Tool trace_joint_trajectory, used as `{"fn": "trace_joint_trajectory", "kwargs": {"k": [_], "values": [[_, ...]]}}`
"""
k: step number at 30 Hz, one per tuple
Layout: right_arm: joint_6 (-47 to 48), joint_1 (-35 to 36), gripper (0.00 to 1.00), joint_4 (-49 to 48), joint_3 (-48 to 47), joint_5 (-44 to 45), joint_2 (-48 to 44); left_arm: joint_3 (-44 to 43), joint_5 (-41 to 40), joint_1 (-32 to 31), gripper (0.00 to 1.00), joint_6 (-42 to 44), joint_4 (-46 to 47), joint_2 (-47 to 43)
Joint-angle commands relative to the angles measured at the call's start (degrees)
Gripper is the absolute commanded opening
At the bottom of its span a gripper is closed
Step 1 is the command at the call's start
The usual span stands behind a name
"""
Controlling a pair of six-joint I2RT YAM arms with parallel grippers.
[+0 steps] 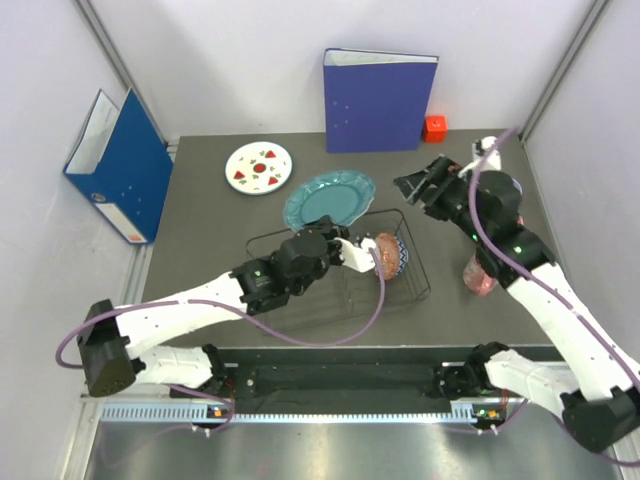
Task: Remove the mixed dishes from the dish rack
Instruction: Pick up the plate from the dish rack.
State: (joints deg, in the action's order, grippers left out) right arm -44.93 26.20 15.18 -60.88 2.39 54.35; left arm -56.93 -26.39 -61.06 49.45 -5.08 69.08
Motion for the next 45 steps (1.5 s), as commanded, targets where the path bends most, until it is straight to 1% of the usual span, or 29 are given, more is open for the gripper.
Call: {"fn": "trace_joint_trajectory", "kwargs": {"k": [1,4,5,6,7,8,9,11,12,16,20,24,27,28,30,31,33,39,41,42,43,44,45], "values": [[0.45,0.00,0.79,4.58,-6.86,-7.04,6.18,4.27,-12.10,-0.38,0.00,15.48,28.76,0.26],[0.72,-0.70,0.79,4.60,-8.63,-11.96,10.32,7.79,-15.35,-0.64,0.00,22.42,36.52,2.02],[0.80,-0.79,0.79,3.99,-8.90,-13.10,11.12,9.88,-15.36,-0.82,0.00,24.36,42.64,2.20],[0.81,-0.80,0.79,3.55,-9.08,-14.68,11.65,10.86,-15.27,-1.08,0.00,27.77,45.22,2.29],[0.72,-0.88,0.79,3.19,-9.43,-15.22,12.88,11.57,-15.35,-1.34,0.00,29.37,47.68,2.90],[0.80,-0.88,0.79,3.19,-9.78,-15.49,13.67,12.53,-15.53,-1.61,0.00,30.78,52.58,3.25],[0.81,-0.97,0.79,3.19,-10.04,-16.45,14.38,12.80,-15.71,-1.70,0.00,33.23,54.72,3.60],[1.07,-1.32,0.79,3.54,-11.18,-17.94,17.18,13.85,-15.18,-1.96,0.00,35.53,59.11,4.22],[1.07,-1.41,0.79,3.63,-11.54,-19.34,18.15,14.21,-15.01,-1.96,0.00,37.37,62.96,4.31],[1.07,-1.41,0.79,1.53,-12.68,-22.43,22.02,14.12,-14.48,-1.87,0.00,37.74,64.41,5.10],[0.28,-1.41,0.79,-1.38,-12.68,-22.52,21.68,13.95,-14.13,-1.96,0.00,36.42,62.74,4.93],[0.28,-1.41,0.76,-2.70,-14.00,-23.57,23.25,13.51,-13.69,-1.96,0.00,34.23,60.19,4.40],[0.02,-1.32,0.67,-3.40,-15.49,-24.89,25.45,13.16,-13.60,-1.87,0.00,33.17,59.22,4.92],[0.01,-1.32,0.57,-3.66,-15.67,-25.15,26.33,12.98,-13.51,-1.96,0.00,32.99,59.05,5.01],[0.54,-1.24,0.50,-3.75,-16.19,-25.68,27.21,12.81,-13.07,-1.96,0.00,31.94,57.56,4.93],[0.72,-1.15,0.49,-3.67,-16.37,-25.86,28.00,12.63,-12.81,-2.05,0.00,31.50,56.86,4.93],[1.16,-1.15,0.49,-3.93,-16.81,-26.47,28.79,12.37,-12.20,-2.05,0.00,30.27,55.27,5.01],[2.03,-0.80,0.38,-3.84,-17.43,-26.65,30.99,10.96,-11.14,-2.14,0.00,29.48,54.39,5.98],[2.39,-0.79,0.33,-3.67,-17.69,-26.74,31.52,10.35,-10.44,-2.49,0.00,28.77,53.43,6.15],[2.56,-0.71,0.29,-3.75,-17.78,-26.65,32.04,10.08,-10.17,-2.75,0.00,28.60,53.51,6.50],[2.65,-0.62,0.27,-3.75,-17.87,-26.91,32.22,9.82,-10.17,-2.84,0.00,28.60,53.51,6.77],[2.74,-0.62,0.22,-3.75,-17.87,-27.70,32.49,9.64,-10.17,-3.10,0.00,28.77,53.60,7.03],[2.74,-0.62,0.07,-3.93,-17.87,-28.14,32.84,9.38,-10.17,-3.19,0.00,28.86,53.86,7.56]]}}
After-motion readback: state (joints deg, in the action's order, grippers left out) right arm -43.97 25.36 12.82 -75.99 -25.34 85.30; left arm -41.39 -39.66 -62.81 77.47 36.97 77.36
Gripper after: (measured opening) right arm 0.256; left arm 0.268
